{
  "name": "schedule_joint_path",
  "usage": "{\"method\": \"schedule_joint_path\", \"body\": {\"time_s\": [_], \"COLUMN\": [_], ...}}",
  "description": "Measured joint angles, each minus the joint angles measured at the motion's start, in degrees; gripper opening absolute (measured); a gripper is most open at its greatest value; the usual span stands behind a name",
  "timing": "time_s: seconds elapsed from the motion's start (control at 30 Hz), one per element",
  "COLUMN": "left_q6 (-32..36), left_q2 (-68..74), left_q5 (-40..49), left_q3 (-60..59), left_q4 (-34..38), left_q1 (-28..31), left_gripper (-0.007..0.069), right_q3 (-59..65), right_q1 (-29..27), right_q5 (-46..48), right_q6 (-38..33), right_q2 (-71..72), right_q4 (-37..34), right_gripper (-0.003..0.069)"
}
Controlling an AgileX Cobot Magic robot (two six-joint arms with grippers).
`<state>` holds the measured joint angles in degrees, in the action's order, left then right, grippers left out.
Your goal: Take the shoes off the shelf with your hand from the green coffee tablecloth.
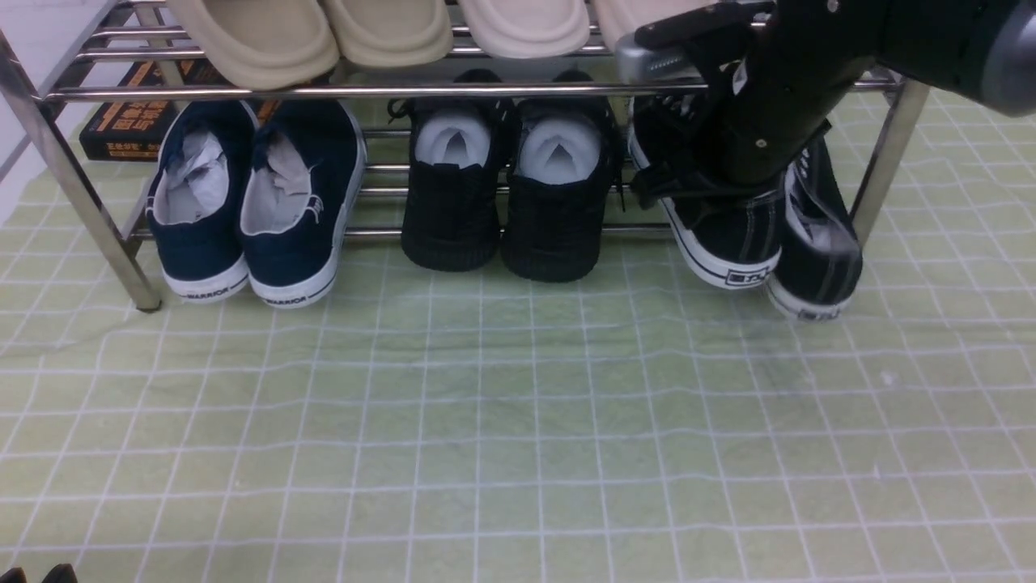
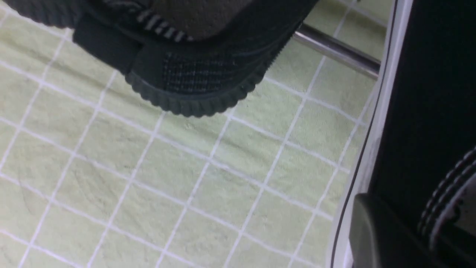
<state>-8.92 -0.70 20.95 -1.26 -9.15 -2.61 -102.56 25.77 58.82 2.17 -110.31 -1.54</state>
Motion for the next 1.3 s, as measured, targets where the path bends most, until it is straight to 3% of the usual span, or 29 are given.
{"method": "schedule_joint_path", "body": {"time_s": [0.2, 0.57, 0.93, 1.07, 1.3], "left_q6": [0.0, 0.0, 0.0, 0.0, 0.0], "left_q2": [0.0, 0.0, 0.0, 0.0, 0.0], "left_q5": [0.0, 0.0, 0.0, 0.0, 0.0], "left_q3": [0.0, 0.0, 0.0, 0.0, 0.0], "left_q4": [0.0, 0.0, 0.0, 0.0, 0.0], "left_q1": [0.0, 0.0, 0.0, 0.0, 0.0], "left_gripper": [0.0241, 0.0241, 0.0241, 0.0241, 0.0241], "right_q3": [0.0, 0.0, 8.0, 12.5, 21.0], "right_q1": [0.0, 0.0, 0.8, 2.4, 13.1], "right_q5": [3.4, 13.4, 13.6, 13.6, 13.6], "right_q6": [-0.2, -2.7, -2.7, -1.8, 3.9], "right_q2": [1.0, 6.5, 17.4, 22.1, 29.5], "right_q4": [-0.9, -9.3, -11.7, -12.2, -11.6], "right_gripper": [0.0009, 0.0011, 0.0016, 0.0017, 0.0018]}}
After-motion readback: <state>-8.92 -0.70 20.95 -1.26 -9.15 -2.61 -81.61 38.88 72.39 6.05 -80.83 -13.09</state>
